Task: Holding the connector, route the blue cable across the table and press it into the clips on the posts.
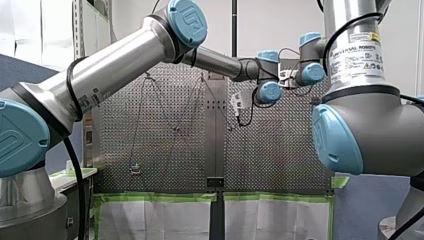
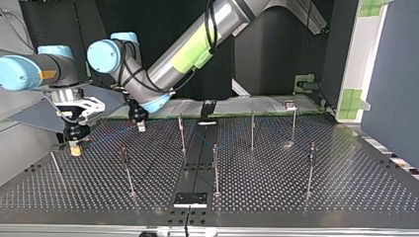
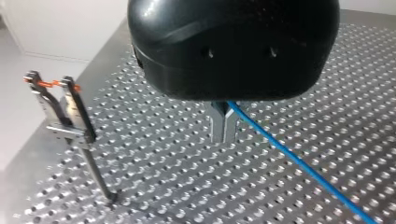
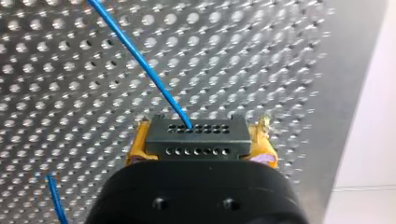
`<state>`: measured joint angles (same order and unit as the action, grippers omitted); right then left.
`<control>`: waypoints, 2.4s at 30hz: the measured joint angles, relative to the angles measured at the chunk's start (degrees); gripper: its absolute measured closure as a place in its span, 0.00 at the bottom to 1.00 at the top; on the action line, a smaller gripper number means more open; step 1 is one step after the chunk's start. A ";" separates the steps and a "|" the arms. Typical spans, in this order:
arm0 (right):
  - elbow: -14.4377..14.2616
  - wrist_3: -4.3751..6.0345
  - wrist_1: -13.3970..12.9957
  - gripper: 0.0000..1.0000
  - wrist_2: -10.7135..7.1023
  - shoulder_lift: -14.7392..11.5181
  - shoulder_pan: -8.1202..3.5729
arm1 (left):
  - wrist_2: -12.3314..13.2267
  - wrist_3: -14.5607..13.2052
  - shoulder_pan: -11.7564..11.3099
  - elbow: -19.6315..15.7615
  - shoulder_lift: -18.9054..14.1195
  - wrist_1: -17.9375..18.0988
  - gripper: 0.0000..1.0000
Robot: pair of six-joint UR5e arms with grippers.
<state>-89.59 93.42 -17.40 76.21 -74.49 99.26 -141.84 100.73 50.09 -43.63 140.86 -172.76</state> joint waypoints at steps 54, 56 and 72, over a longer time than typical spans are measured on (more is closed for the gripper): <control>1.10 0.88 1.28 1.00 -1.82 -5.53 3.42 | 3.97 -3.71 -5.56 2.10 -2.54 6.32 1.00; 1.10 0.88 1.28 1.00 -1.86 -5.51 3.75 | 5.11 -4.86 -6.25 1.68 -2.55 7.49 1.00; 1.11 0.88 1.27 1.00 -1.79 -5.54 3.52 | 4.59 -4.39 -5.55 1.96 -2.54 7.02 0.45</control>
<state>-88.48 94.30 -16.13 74.42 -80.03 102.78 -137.25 96.34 44.54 -41.67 138.32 -165.74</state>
